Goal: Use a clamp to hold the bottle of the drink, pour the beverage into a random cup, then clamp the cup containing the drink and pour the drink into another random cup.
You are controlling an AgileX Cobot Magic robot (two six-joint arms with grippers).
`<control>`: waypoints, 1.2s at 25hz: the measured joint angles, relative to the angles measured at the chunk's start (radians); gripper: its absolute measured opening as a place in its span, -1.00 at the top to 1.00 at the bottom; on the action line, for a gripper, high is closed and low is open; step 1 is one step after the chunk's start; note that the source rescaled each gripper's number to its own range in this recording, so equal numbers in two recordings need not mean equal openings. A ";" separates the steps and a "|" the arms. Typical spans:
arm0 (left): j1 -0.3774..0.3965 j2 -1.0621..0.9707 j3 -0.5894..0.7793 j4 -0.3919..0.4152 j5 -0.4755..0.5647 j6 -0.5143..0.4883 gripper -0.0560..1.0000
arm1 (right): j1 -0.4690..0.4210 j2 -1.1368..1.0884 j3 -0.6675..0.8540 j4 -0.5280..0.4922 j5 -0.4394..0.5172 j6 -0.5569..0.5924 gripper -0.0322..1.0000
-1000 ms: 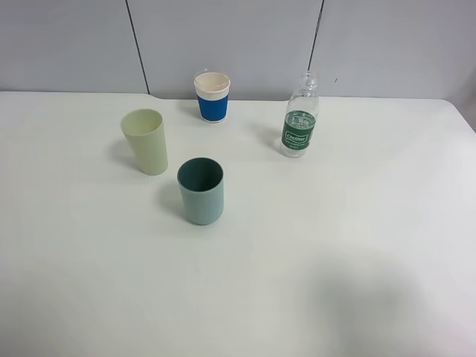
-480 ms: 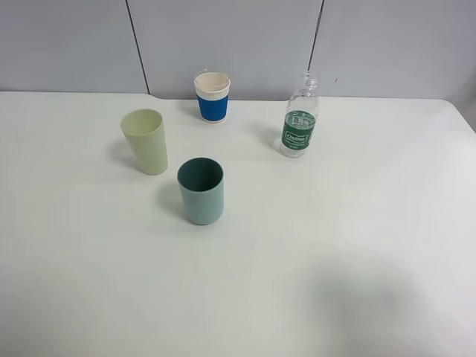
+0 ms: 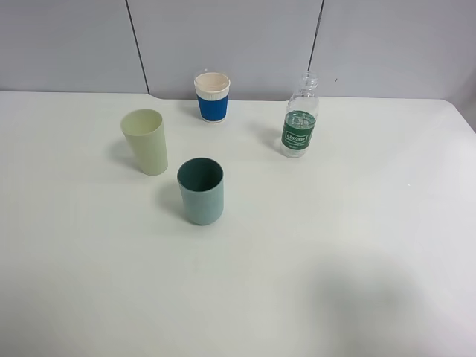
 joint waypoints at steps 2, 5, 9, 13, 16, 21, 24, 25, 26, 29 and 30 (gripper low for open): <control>0.006 -0.018 0.029 -0.018 0.010 0.000 -0.81 | 0.000 0.000 0.000 0.000 0.000 0.000 -0.35; 0.006 -0.019 0.042 -0.032 0.020 0.001 -0.81 | 0.000 0.000 0.000 0.000 0.000 0.000 -0.35; 0.006 -0.019 0.042 -0.034 0.020 0.001 -0.81 | 0.000 0.000 0.000 0.000 0.000 0.000 -0.35; 0.006 -0.019 0.042 -0.034 0.020 0.001 -0.81 | 0.000 0.000 0.000 0.000 0.000 0.000 -0.35; -0.008 -0.019 0.042 -0.035 0.020 0.001 -0.81 | 0.000 0.000 0.000 0.000 0.000 0.000 -0.35; -0.140 -0.019 0.042 -0.036 0.020 0.001 -0.81 | 0.000 0.000 0.000 0.000 0.000 0.000 -0.35; -0.165 -0.019 0.042 -0.036 0.020 0.001 -0.81 | 0.000 0.000 0.000 0.000 0.000 0.000 -0.35; -0.161 -0.019 0.042 -0.036 0.020 0.001 -0.81 | 0.000 0.000 0.000 0.000 0.000 0.000 -0.35; -0.151 -0.019 0.042 -0.036 0.020 0.001 -0.81 | 0.000 0.000 0.000 0.000 0.000 0.000 -0.35; -0.125 -0.019 0.042 -0.034 0.020 0.001 -0.81 | 0.000 0.000 0.000 0.000 0.000 0.000 -0.35; -0.123 -0.019 0.042 -0.034 0.020 0.001 -0.81 | 0.000 0.000 0.000 0.000 0.000 0.000 -0.35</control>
